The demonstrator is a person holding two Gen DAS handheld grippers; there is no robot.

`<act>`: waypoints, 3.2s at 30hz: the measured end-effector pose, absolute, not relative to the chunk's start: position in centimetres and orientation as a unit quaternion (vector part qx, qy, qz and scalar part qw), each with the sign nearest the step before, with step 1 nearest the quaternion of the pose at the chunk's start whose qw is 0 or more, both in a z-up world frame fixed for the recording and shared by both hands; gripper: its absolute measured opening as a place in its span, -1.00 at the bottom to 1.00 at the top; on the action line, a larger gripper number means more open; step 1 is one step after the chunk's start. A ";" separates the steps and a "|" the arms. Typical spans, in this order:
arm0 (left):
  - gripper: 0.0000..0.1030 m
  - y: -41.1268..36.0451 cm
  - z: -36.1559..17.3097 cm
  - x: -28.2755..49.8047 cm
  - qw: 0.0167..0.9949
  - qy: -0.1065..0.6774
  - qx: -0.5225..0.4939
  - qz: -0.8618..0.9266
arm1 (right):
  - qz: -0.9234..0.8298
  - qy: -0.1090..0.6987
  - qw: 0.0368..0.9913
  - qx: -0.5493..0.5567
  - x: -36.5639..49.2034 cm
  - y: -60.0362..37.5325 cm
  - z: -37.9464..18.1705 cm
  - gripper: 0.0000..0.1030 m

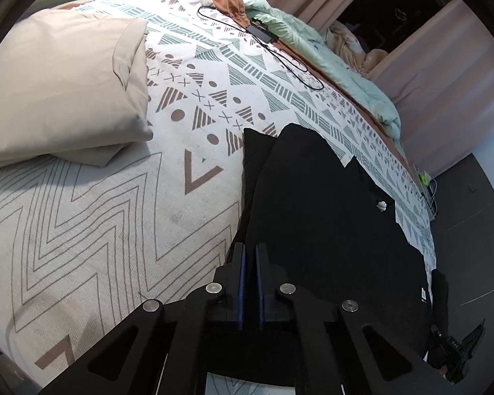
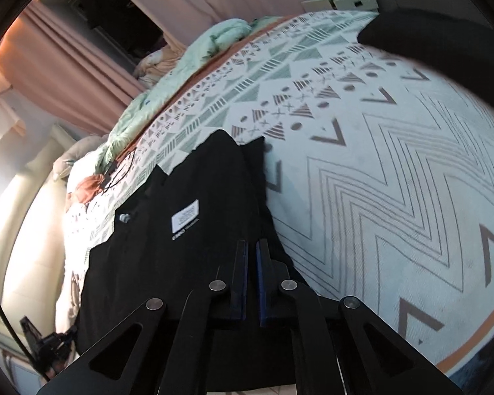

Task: Fold large clothes

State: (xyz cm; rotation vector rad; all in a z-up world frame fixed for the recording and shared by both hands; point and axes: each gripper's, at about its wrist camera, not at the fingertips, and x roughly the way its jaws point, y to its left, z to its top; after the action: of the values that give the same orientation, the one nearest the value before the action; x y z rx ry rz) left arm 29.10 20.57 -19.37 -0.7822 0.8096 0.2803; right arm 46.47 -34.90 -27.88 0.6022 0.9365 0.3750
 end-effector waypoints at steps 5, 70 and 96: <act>-0.93 20.7 -19.3 29.9 0.835 0.381 -0.372 0.136 | 0.180 0.440 0.831 0.290 47.5 -34.5 -27.6 -0.92; -0.92 23.2 -20.6 34.5 0.815 0.387 -0.397 0.168 | 0.206 0.492 0.842 0.078 65.4 -23.4 -25.7 -0.92; 0.26 23.1 -22.0 27.2 0.777 0.403 -0.469 0.118 | 0.228 0.485 0.838 0.100 51.0 -21.8 -20.8 -0.11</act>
State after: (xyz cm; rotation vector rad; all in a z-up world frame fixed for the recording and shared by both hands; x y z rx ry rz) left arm 27.23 23.07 -22.03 -1.0156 0.8726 0.2544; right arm 50.97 -21.80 -20.82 0.2123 1.0265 0.4832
